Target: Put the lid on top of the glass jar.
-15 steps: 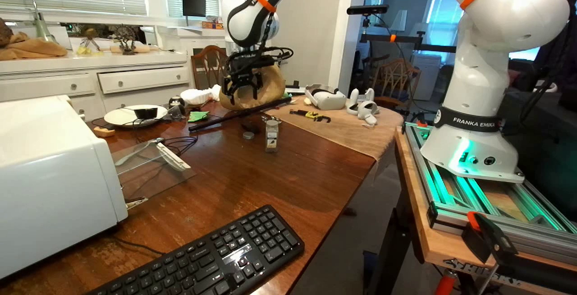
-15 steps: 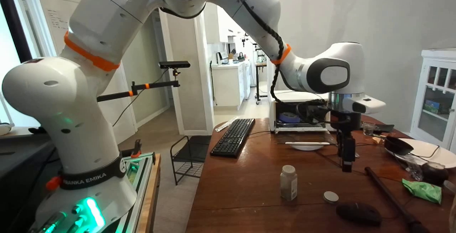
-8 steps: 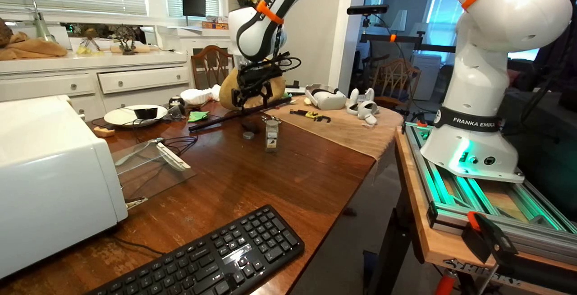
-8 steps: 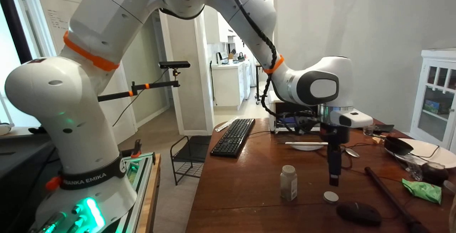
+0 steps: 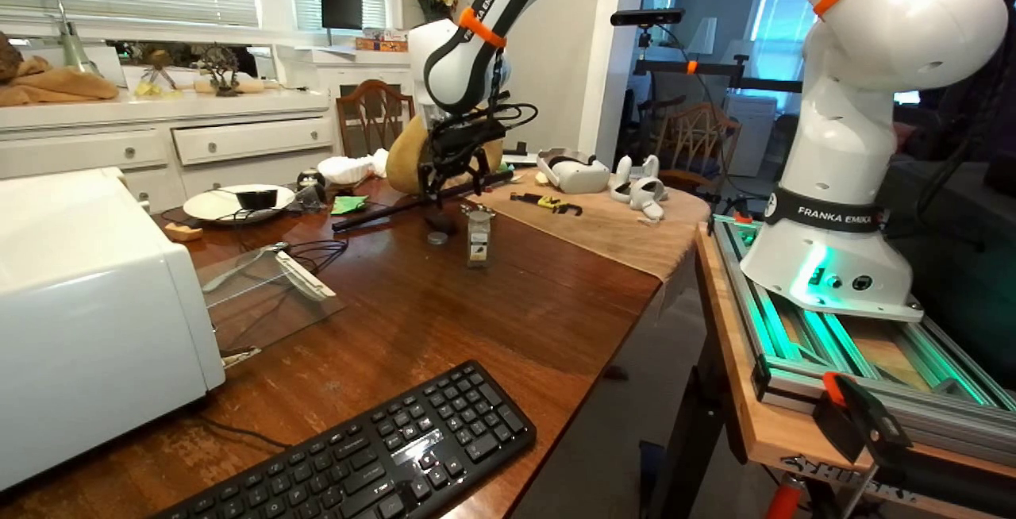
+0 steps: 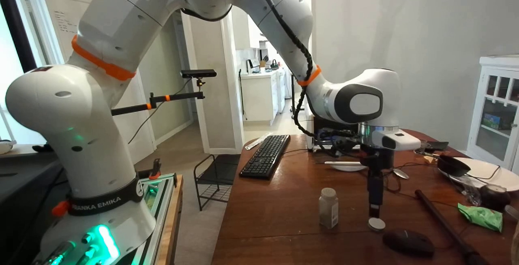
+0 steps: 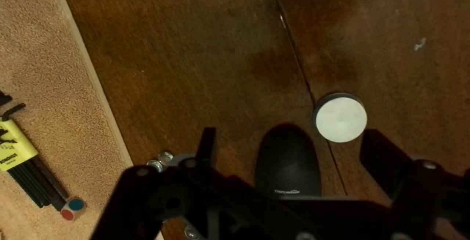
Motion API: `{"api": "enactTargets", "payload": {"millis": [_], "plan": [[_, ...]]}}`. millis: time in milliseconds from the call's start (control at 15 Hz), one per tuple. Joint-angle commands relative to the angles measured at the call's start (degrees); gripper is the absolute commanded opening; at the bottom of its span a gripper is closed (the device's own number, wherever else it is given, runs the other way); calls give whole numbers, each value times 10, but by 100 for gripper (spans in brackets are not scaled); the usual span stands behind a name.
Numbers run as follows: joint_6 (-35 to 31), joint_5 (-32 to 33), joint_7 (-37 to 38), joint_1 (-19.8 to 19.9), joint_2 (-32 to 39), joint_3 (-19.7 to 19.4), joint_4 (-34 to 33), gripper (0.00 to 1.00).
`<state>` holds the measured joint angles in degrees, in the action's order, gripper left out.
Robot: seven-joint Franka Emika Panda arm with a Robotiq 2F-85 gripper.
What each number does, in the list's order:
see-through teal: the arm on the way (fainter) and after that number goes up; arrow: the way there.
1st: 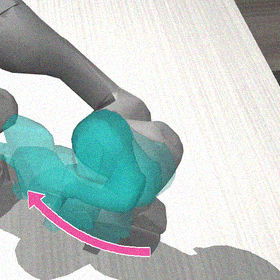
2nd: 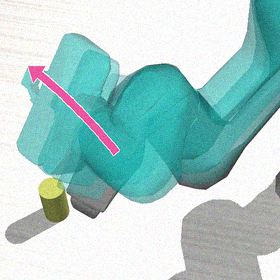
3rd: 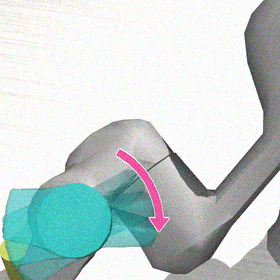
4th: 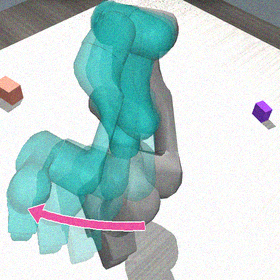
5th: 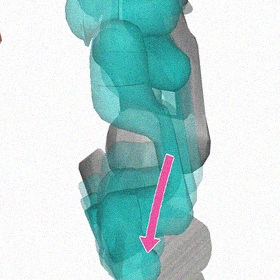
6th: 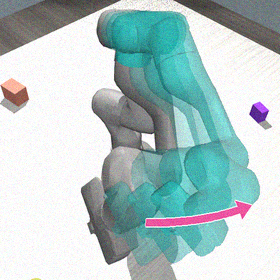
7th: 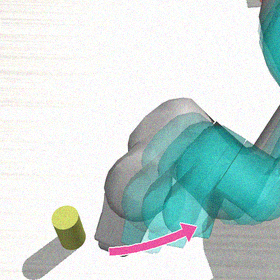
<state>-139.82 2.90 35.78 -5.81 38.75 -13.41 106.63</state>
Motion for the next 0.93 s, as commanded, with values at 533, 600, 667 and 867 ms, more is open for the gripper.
{"api": "enactTargets", "payload": {"millis": [533,600,667,867], "plan": [[6,1,15,-11,114,6,-114,100],[7,0,15,-13,124,7,-126,100],[9,0,16,-16,133,7,-139,100],[2,-4,25,-22,150,8,-151,100]]}}
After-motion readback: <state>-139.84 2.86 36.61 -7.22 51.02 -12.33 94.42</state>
